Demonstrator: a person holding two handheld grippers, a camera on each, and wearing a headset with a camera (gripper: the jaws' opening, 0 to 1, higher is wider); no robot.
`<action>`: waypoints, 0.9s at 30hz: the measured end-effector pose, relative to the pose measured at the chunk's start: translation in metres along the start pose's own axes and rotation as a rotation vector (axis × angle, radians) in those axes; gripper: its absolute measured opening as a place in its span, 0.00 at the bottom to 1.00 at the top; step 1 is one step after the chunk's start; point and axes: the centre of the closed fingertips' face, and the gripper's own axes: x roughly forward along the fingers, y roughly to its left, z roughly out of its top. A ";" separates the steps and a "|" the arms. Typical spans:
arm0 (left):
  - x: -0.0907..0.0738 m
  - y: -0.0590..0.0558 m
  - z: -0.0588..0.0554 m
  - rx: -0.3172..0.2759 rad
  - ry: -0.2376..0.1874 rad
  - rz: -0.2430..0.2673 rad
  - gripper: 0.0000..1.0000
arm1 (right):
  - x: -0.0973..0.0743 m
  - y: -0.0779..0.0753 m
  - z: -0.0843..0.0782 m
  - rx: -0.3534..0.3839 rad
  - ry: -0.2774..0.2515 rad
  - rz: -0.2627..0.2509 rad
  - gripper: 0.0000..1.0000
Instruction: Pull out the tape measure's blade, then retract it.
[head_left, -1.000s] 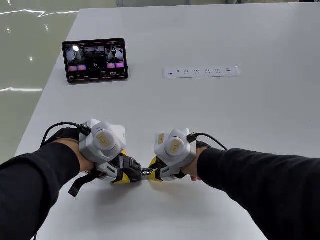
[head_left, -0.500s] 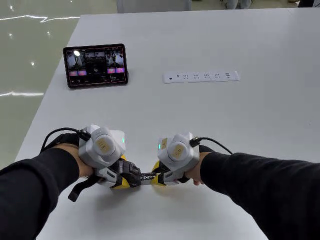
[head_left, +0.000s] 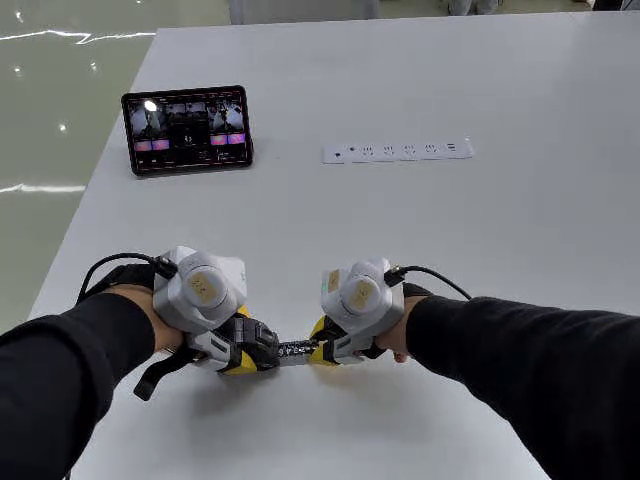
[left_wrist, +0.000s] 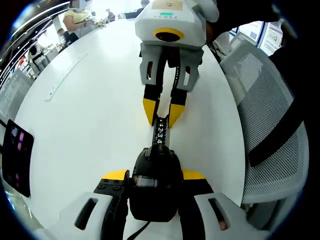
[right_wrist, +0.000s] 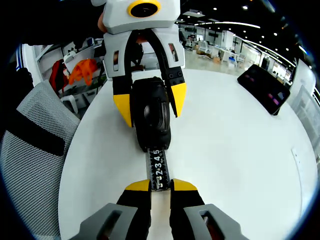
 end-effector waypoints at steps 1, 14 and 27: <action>0.000 0.000 0.000 0.000 0.001 0.001 0.34 | -0.001 0.000 -0.001 0.001 0.000 -0.001 0.10; 0.000 0.000 0.000 0.014 0.003 -0.002 0.33 | -0.004 0.001 -0.006 0.005 0.011 -0.004 0.10; 0.000 -0.001 0.000 0.024 0.002 -0.001 0.33 | -0.010 0.002 -0.013 -0.005 0.019 -0.013 0.10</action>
